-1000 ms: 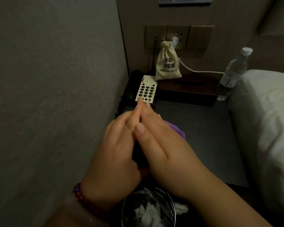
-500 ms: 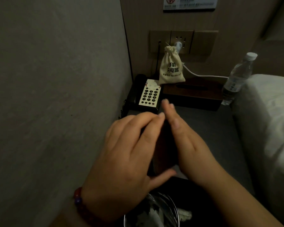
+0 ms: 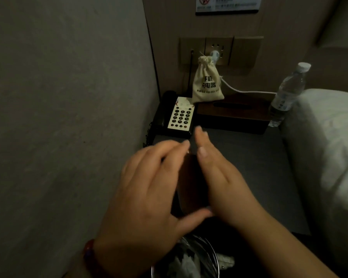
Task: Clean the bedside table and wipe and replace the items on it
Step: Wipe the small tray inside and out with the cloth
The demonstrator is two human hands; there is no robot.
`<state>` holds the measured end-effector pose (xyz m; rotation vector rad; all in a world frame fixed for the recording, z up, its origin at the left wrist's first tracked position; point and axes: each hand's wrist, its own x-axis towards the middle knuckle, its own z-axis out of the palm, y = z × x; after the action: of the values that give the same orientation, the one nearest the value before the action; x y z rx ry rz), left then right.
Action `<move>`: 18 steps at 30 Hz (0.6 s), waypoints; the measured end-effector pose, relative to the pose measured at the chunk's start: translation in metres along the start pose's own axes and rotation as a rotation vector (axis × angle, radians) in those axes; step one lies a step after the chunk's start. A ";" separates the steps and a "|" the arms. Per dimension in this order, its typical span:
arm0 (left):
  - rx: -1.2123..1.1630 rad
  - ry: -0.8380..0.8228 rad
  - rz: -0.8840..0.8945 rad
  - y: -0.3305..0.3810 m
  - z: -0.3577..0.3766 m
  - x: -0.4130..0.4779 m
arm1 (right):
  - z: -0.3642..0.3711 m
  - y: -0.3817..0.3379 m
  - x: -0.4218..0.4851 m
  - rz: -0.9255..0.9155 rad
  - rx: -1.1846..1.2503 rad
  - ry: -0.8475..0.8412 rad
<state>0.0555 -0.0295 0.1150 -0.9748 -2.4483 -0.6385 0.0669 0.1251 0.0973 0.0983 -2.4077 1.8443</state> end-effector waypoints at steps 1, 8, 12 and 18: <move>-0.032 0.015 -0.010 -0.002 -0.001 0.001 | 0.007 -0.011 -0.007 -0.052 -0.023 -0.024; 0.015 -0.018 0.026 0.002 -0.003 0.002 | -0.006 0.007 0.006 0.044 -0.012 0.032; -0.122 0.022 -0.063 0.003 0.000 0.003 | 0.003 -0.008 -0.008 -0.135 -0.101 -0.028; -0.004 0.004 0.042 0.003 -0.003 0.002 | -0.014 0.009 0.009 -0.028 -0.030 -0.054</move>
<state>0.0572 -0.0284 0.1190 -1.0224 -2.4169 -0.6304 0.0573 0.1410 0.0931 0.1803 -2.4560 1.8160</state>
